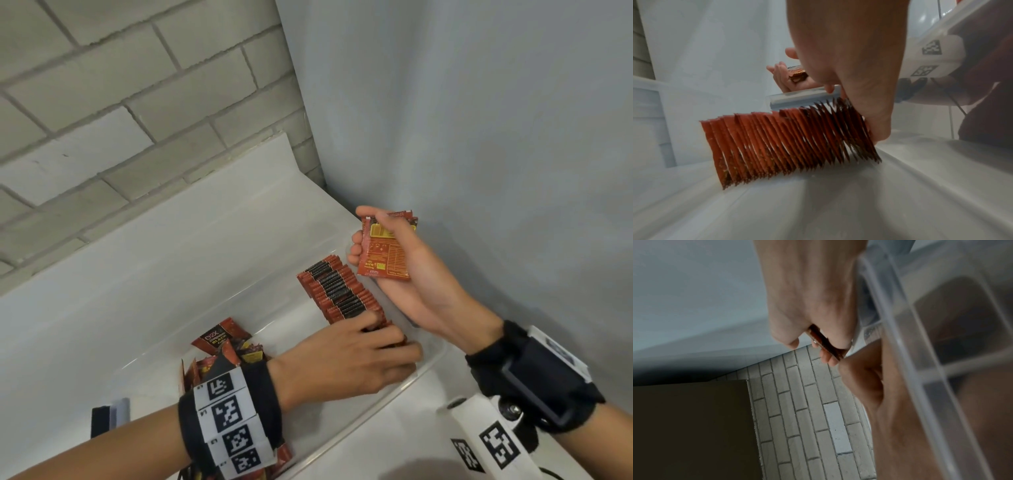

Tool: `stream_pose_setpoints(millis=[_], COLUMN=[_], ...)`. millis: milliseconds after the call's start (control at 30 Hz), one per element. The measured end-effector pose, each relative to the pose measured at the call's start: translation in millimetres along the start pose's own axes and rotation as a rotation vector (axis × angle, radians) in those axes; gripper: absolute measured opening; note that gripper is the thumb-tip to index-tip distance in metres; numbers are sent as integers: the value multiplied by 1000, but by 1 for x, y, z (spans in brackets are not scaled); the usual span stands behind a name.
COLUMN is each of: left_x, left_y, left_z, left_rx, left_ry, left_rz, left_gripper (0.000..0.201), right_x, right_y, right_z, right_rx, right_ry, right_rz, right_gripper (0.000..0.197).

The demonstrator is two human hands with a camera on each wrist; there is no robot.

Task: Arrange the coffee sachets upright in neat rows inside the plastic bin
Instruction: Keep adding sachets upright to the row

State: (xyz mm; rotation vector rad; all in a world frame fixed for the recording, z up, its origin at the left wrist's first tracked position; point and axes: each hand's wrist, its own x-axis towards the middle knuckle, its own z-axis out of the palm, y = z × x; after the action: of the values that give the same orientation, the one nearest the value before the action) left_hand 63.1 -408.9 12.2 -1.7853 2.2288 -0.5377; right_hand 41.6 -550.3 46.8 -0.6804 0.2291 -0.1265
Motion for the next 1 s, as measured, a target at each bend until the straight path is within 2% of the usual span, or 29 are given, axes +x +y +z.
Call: stream_pose_setpoints(millis=[100,233,333,500,600,667,700,767,833,1000], left_x=[-1,-6,-11,-33,-48,-51,-50,-47,-44,-34], left_y=[-3,-7,-14,-43,-56,-60,-61,-62,-62,-63], left_z=[1,6,-2,-22,-28,-32,-34,-34,-33,-35], left_rx=[1,-130,-315,-586,-681,-813,-890,-1002,-1162,-1740], left_ry=[2,114,137,239,323,351,359,360,350,254], left_rz=[-4,-10,-73,-363,-687,-913,-980,-1035,-1056,-1120], left_gripper=[23,23,26,27,37,30,25,23,32,55], right_x=[-2,-2,-2,-1,0,0,0,-2,-2,-3], right_y=[-2,-2,-1,2,3,3,2,2,2,3], right_z=[-1,-4,-3,-4,-5,-5,-6,-6,-7,-8], right_rx=[20,27,-4,-94,-157,-179,-185,-205,-218,-289], right_ry=[-41,-41,-25,4,11,2,-6,-35,-67,-125], right_rz=[5,35,61,62,57,55,50,37,30,-1], right_gripper=[47,33,32,27,35,38,39,41,40,38])
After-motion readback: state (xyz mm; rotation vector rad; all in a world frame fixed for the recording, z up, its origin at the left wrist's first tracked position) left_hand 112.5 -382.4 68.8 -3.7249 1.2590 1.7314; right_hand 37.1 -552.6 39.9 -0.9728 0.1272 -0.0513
